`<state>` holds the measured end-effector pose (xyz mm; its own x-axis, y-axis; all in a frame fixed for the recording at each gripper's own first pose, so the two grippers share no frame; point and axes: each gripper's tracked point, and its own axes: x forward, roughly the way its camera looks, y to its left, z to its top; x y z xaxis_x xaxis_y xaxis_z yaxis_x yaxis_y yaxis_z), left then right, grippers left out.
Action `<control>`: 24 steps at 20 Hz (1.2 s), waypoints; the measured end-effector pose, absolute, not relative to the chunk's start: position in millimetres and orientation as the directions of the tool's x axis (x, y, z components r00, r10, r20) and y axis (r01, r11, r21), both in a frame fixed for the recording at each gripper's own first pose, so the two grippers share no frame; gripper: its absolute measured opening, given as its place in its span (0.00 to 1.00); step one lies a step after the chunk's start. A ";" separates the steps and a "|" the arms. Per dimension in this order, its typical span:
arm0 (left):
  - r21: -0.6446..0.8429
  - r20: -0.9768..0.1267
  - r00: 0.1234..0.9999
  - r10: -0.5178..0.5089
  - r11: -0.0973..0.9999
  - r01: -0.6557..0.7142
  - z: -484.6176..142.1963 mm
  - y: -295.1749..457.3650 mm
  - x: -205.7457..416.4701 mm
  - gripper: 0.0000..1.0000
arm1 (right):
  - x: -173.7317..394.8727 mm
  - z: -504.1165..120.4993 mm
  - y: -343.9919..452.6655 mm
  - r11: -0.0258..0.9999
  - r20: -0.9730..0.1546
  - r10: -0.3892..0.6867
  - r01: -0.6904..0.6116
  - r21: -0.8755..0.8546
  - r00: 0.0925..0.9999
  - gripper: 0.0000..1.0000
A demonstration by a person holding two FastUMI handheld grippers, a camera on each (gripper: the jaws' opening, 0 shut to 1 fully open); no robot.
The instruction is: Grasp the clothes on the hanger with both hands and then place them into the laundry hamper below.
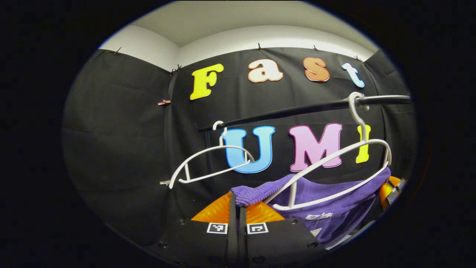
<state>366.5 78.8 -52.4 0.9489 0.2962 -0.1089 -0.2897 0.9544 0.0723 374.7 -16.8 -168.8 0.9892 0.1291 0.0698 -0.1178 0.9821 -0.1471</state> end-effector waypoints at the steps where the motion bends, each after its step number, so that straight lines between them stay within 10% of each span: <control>1: 0.060 -0.130 0.946 0.298 0.954 -0.292 -61.1 83.3 362.4 0.05 | 369.9 -166.8 -13.4 0.981 0.067 0.137 -0.126 -0.146 0.988 0.04; 14: -0.091 -0.355 0.935 -0.022 0.996 -0.011 -164.0 43.8 301.4 0.05 | 266.6 -163.1 52.8 0.963 -0.114 0.231 -0.243 -0.113 0.966 0.04; 24: -0.169 -0.198 0.942 -0.272 0.956 0.241 -42.4 -42.6 273.6 0.05 | 250.5 -27.7 80.2 0.963 0.032 0.264 -0.262 -0.061 0.964 0.04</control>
<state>273.6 -42.6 -42.4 0.9417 -0.2723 -0.1976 0.2411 0.9558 -0.1685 250.5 80.2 -27.7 0.9640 0.2641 0.0321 -0.2618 0.9632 -0.0606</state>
